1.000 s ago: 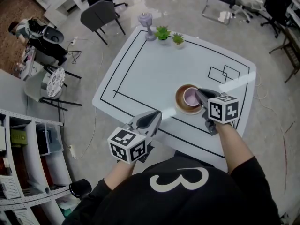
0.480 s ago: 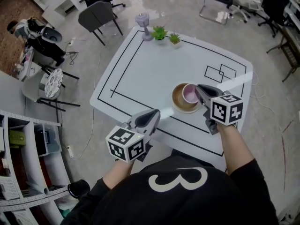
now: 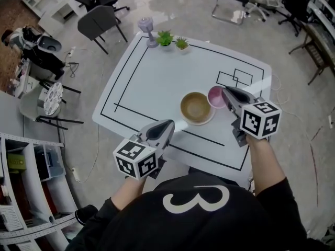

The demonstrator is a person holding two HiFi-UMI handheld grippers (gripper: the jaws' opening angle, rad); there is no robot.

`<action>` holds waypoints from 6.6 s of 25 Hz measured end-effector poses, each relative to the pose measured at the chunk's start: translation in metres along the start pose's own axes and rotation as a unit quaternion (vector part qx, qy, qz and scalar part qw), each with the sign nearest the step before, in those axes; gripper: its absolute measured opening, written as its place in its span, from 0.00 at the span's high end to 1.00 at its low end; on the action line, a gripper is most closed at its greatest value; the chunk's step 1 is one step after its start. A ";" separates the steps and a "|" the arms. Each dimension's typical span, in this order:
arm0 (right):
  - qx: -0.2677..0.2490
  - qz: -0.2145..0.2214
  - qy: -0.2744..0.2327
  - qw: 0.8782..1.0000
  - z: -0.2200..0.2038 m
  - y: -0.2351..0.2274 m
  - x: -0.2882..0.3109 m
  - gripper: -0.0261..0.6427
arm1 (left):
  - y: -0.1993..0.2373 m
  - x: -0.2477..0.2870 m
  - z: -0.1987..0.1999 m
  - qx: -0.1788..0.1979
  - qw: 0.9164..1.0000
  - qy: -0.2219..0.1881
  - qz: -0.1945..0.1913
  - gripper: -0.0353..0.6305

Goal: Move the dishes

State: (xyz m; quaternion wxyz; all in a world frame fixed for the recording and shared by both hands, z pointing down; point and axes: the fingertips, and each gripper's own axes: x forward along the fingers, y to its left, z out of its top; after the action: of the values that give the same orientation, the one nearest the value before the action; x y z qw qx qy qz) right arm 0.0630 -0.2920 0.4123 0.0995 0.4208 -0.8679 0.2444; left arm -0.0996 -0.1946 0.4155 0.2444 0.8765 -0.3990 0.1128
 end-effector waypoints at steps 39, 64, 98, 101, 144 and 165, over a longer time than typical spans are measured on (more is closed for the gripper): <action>0.079 -0.090 0.029 0.992 -0.060 -0.102 -0.030 0.66 | -0.007 0.007 -0.004 -0.011 1.000 0.013 0.002 0.94; 0.125 -0.004 0.080 0.989 -0.096 0.021 0.030 0.67 | -0.002 -0.032 -0.041 -0.036 0.999 0.016 0.018 0.94; 0.199 -0.055 0.039 0.978 -0.095 -0.002 0.040 0.94 | 0.010 -0.043 -0.050 -0.023 0.999 0.019 0.038 0.94; 0.186 -0.043 0.037 0.981 -0.091 0.006 0.023 0.94 | 0.005 -0.041 -0.048 -0.026 0.999 0.015 0.028 0.94; 0.203 -0.060 0.064 0.975 -0.157 -0.011 -0.078 0.71 | -0.033 -0.024 -0.044 -0.025 0.998 0.001 -0.051 0.94; -0.077 0.115 -0.103 0.985 -0.051 0.103 -0.236 0.95 | -0.202 -0.060 0.001 0.033 0.992 -0.070 -0.105 0.94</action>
State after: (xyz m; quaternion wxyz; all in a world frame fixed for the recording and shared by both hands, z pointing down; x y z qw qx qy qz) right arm 0.1294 -0.0510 0.3314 0.0130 0.3318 -0.9324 0.1424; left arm 0.0137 -0.0423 0.3229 0.1973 0.9268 -0.3173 0.0382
